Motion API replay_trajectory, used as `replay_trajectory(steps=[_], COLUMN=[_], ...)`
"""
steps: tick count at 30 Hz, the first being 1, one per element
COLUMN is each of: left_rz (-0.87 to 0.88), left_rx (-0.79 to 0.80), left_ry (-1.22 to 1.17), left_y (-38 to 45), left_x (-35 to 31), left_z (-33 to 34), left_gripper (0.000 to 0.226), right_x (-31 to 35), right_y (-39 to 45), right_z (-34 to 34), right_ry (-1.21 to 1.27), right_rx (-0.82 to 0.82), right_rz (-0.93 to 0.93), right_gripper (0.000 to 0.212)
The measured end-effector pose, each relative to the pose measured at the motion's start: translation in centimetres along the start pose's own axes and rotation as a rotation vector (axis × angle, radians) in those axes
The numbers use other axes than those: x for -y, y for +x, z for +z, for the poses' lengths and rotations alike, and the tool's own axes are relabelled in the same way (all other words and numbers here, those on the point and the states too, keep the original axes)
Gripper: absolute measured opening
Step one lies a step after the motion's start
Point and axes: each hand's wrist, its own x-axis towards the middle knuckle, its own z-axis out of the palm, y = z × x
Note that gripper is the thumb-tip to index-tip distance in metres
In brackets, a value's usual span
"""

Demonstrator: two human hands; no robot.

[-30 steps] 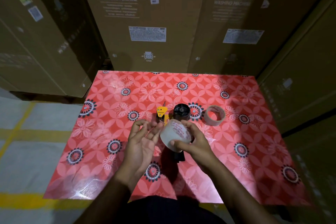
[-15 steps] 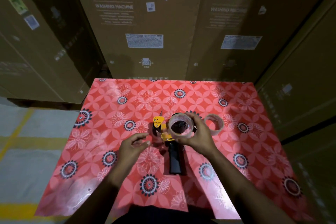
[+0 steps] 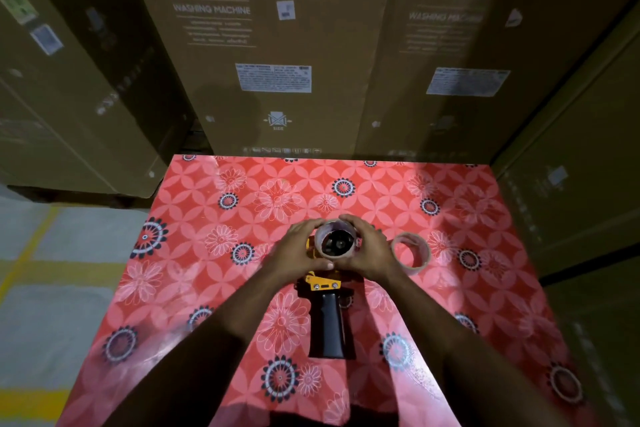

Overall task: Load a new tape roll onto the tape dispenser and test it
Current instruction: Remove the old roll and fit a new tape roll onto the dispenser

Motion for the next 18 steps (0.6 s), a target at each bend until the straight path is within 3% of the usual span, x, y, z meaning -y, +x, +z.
replay_trajectory(steps=[5, 18], left_rz=[-0.004, 0.011], left_rx=[-0.021, -0.051], left_ry=[-0.117, -0.058], left_y=[1.1, 1.8], left_x=[0.9, 1.3], left_z=[1.5, 2.0], left_gripper=[0.096, 0.087], right_x=[-0.9, -2.6], right_y=[0.5, 1.0], right_z=[-0.1, -0.6], right_ry=[-0.016, 0.027], right_rx=[0.013, 0.032], right_rz=[0.004, 0.021], right_gripper=[0.098, 0.09])
